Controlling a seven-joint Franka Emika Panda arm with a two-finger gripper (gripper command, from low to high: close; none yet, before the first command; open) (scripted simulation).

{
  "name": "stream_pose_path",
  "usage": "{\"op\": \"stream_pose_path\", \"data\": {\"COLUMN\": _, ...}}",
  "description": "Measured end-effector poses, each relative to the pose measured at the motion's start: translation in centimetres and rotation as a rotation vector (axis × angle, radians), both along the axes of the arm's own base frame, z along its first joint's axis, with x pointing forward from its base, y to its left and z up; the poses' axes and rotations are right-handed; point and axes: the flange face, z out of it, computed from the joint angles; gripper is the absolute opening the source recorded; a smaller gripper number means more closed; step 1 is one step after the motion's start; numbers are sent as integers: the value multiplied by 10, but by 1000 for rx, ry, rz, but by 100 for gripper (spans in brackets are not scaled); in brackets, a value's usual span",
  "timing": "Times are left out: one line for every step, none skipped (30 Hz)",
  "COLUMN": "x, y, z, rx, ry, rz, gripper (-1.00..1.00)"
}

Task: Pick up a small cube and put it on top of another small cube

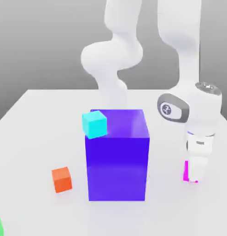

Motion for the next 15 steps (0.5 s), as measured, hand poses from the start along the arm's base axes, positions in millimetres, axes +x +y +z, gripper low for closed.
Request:
{"op": "stream_pose_path", "data": {"x": 0, "y": 0, "z": 0, "rx": 0, "ry": 0, "rz": 0, "gripper": -100}}
{"op": "stream_pose_path", "data": {"x": 0, "y": 0, "z": -3, "rx": 0, "ry": 0, "rz": 0, "gripper": -100}}
{"op": "stream_pose_path", "data": {"x": 0, "y": 0, "z": 0, "rx": -1, "ry": 0, "rz": 0, "gripper": -100}}
{"op": "stream_pose_path", "data": {"x": 1, "y": 0, "z": 7, "rx": -1, "ry": -1, "rz": 1, "gripper": -100}}
{"op": "stream_pose_path", "data": {"x": 1, "y": 1, "z": 15, "rx": -1, "ry": -1, "rz": 1, "gripper": -100}}
{"op": "stream_pose_path", "data": {"x": 1, "y": 1, "z": 24, "rx": -1, "ry": -1, "rz": 1, "gripper": -100}}
{"op": "stream_pose_path", "data": {"x": 1, "y": 1, "z": 33, "rx": -1, "ry": -1, "rz": 1, "gripper": -100}}
{"op": "stream_pose_path", "data": {"x": 1, "y": 1, "z": 42, "rx": -1, "ry": -1, "rz": 1, "gripper": -100}}
{"op": "stream_pose_path", "data": {"x": 1, "y": 0, "z": 51, "rx": -1, "ry": -1, "rz": 0, "gripper": -100}}
{"op": "stream_pose_path", "data": {"x": 8, "y": -4, "z": 57, "rx": -2, "ry": 1, "rz": -21, "gripper": -100}}
{"op": "stream_pose_path", "data": {"x": 25, "y": -13, "z": 61, "rx": -4, "ry": 6, "rz": -70, "gripper": -100}}
{"op": "stream_pose_path", "data": {"x": 45, "y": -26, "z": 62, "rx": -6, "ry": 11, "rz": -127, "gripper": -100}}
{"op": "stream_pose_path", "data": {"x": 67, "y": -40, "z": 63, "rx": -8, "ry": 17, "rz": -187, "gripper": -100}}
{"op": "stream_pose_path", "data": {"x": 89, "y": -56, "z": 64, "rx": -9, "ry": 23, "rz": -249, "gripper": -100}}
{"op": "stream_pose_path", "data": {"x": 110, "y": -76, "z": 65, "rx": -10, "ry": 28, "rz": -313, "gripper": -100}}
